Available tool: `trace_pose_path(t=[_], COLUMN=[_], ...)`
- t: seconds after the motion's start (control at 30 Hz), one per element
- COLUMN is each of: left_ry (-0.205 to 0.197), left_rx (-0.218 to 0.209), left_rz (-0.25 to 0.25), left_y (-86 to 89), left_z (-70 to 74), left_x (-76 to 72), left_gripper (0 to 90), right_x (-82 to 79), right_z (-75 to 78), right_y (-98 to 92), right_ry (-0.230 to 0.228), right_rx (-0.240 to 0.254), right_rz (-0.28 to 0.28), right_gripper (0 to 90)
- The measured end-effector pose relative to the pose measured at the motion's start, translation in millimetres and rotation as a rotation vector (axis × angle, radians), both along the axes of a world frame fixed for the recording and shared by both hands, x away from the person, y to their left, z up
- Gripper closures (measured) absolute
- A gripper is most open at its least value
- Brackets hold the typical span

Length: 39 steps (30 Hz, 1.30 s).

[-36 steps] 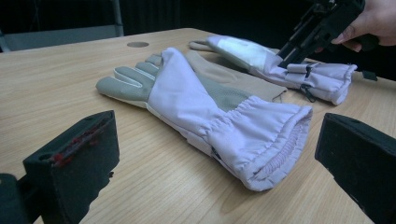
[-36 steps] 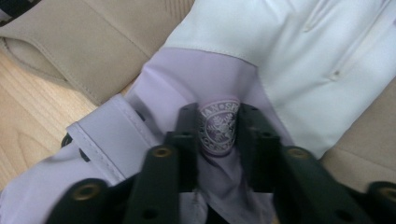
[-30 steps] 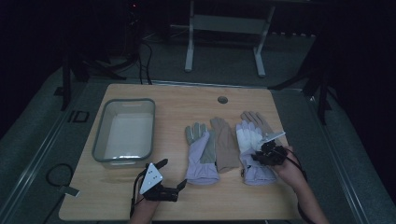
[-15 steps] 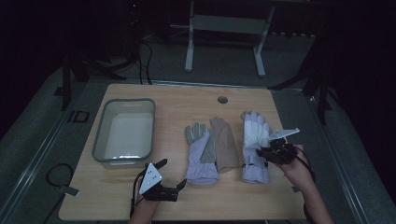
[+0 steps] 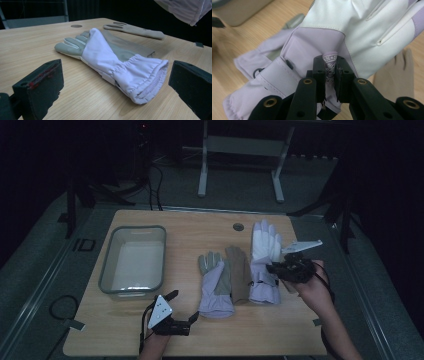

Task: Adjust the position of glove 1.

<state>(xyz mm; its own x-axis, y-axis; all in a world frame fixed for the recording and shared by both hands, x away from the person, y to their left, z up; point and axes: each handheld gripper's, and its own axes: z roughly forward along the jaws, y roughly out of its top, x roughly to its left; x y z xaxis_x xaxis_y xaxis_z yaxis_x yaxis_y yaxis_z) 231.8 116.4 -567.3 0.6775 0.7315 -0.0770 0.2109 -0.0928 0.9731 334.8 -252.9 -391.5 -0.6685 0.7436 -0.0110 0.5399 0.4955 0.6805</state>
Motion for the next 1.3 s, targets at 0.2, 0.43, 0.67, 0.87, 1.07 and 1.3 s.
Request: trace_pose_path(t=[0.2,0.43,0.67,0.87,1.07,1.3], left_ry=[-0.006,0.016,0.021,0.025,0.018,0.016], left_rx=[0.004,-0.024,-0.03,-0.024,-0.005,-0.001], left_rz=[0.03,0.048,0.051,0.052,0.051,0.048], left_y=[1.0,5.2,6.4,5.9,3.4,3.3], left_z=[0.0,-0.2,-0.4,-0.2,0.1,0.1], left_x=[-0.7,0.8,1.2,1.3,1.0,1.2], left_gripper=[0.0,0.0,0.0,0.0,0.0,0.0], right_x=[-0.7,-1.9,5.6,15.5,18.4,22.3], right_z=[10.7,-3.8,-31.5,-59.6,-77.3,-99.7], right_y=[41.4,88.7,117.0,124.6,130.3,140.2], right_ry=[-0.012,0.033,0.094,0.162,0.18,0.189], right_rx=[-0.006,-0.025,-0.048,-0.065,-0.096,-0.126], right_rz=[0.032,0.049,0.06,0.026,0.007,0.033], right_gripper=[80.4,80.4,80.3,80.2,79.9,79.3])
